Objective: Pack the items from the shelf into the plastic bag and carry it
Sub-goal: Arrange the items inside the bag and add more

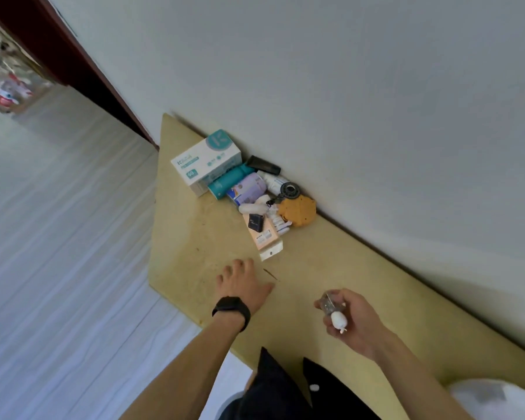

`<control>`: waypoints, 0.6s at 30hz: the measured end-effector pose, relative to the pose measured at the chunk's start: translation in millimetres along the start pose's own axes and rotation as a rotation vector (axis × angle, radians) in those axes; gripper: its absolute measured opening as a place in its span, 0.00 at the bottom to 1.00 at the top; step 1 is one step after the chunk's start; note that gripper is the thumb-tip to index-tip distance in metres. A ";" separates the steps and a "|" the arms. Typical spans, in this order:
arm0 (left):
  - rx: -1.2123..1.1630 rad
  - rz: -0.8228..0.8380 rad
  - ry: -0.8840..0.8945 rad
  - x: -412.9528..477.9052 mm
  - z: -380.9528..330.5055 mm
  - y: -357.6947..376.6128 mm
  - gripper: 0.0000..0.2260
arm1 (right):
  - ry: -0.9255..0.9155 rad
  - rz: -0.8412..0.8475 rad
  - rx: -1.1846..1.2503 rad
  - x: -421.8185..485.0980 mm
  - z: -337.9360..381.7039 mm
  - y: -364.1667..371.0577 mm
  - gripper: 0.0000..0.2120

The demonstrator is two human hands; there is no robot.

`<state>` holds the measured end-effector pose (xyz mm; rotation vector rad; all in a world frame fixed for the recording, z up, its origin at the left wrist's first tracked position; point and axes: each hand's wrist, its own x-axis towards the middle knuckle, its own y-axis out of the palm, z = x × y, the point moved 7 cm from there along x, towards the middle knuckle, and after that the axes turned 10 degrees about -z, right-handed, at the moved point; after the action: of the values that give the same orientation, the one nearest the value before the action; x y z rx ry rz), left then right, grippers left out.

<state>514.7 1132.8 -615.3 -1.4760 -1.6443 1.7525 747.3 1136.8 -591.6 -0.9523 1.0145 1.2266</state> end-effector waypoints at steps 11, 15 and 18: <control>0.079 -0.157 0.097 45.4 -50.0 -21.8 0.13 | -0.108 -0.075 0.325 -67.9 -17.5 -63.7 0.02; -0.209 -0.190 0.236 16.9 -53.6 -42.0 0.07 | -0.101 -0.047 0.376 -80.3 -25.4 -66.3 0.04; -0.554 -0.134 0.112 -14.3 -47.9 -66.2 0.10 | -0.100 0.006 0.376 -90.5 -26.3 -63.6 0.07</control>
<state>533.5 1166.3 -541.9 -1.5944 -2.2204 1.1675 802.9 1080.2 -510.2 -0.5900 1.1192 1.0299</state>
